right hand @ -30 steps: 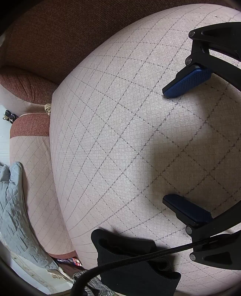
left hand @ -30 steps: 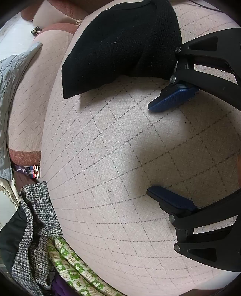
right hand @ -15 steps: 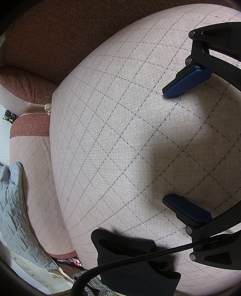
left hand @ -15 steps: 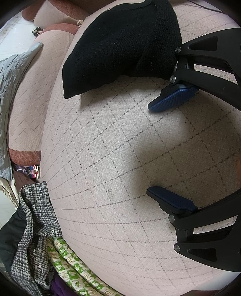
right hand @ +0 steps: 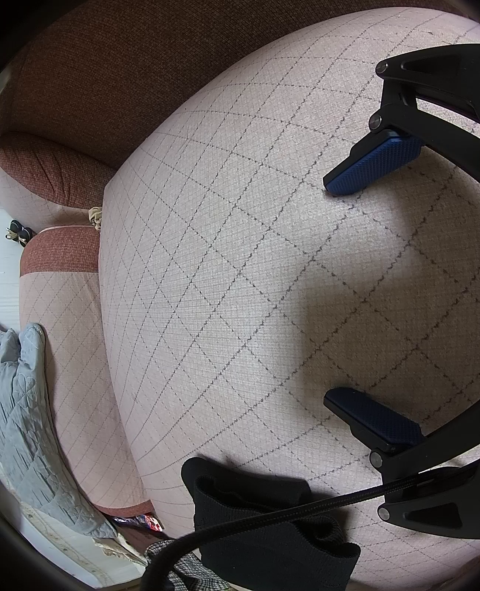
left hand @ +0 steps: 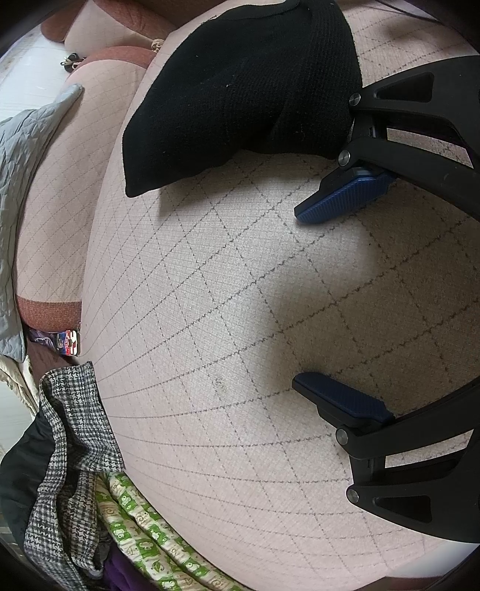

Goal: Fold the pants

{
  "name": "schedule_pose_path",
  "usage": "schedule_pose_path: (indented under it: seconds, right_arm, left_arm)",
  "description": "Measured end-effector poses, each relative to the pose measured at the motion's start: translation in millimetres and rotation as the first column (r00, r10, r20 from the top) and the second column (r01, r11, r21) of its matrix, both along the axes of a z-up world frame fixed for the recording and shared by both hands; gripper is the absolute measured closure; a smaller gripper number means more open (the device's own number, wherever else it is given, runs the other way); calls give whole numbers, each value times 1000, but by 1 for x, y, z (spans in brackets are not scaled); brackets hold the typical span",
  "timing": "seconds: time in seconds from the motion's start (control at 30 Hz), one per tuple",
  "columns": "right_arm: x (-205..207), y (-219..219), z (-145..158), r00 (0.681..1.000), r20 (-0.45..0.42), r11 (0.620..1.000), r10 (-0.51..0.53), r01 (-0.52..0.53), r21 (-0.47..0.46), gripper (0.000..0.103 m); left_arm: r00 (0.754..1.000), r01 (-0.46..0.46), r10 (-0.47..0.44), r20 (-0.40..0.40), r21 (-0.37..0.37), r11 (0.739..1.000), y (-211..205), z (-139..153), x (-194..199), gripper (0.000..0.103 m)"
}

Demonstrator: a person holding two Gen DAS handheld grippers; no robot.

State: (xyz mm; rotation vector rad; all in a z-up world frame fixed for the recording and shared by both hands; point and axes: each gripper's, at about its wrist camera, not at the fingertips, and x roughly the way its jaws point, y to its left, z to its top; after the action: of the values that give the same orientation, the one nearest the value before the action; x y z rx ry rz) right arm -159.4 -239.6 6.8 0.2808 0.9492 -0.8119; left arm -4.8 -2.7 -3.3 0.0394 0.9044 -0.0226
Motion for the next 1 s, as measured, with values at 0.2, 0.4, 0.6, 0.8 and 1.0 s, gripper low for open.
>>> schedule_pose_path:
  seconds: [0.2,0.4,0.6,0.8,1.0]
  right_arm:
    - [0,0,0,1000,0,1000,0,0,0,0]
    - [0,0,1,1000,0,1000,0,0,0,0]
    - [-1,1,0,1000,-1,1000,0,0,0,0]
    - [0,0,0,1000,-2,1000,0,0,1,0]
    - [-1,0,0,1000,-1,1000,0,0,1,0]
  left_arm:
    - [1000,-1,1,-1,2,1000,3,2,3,19]
    - [1000,-1,1,-2,3,1000,4,2,2,19]
    - [1000,-1,1,-2,2,1000,4,2,3,19]
    - [1000,-1,1,-2,2,1000,4,2,3,19]
    - [1000,-1,1,-2,3,1000,4,2,3,19]
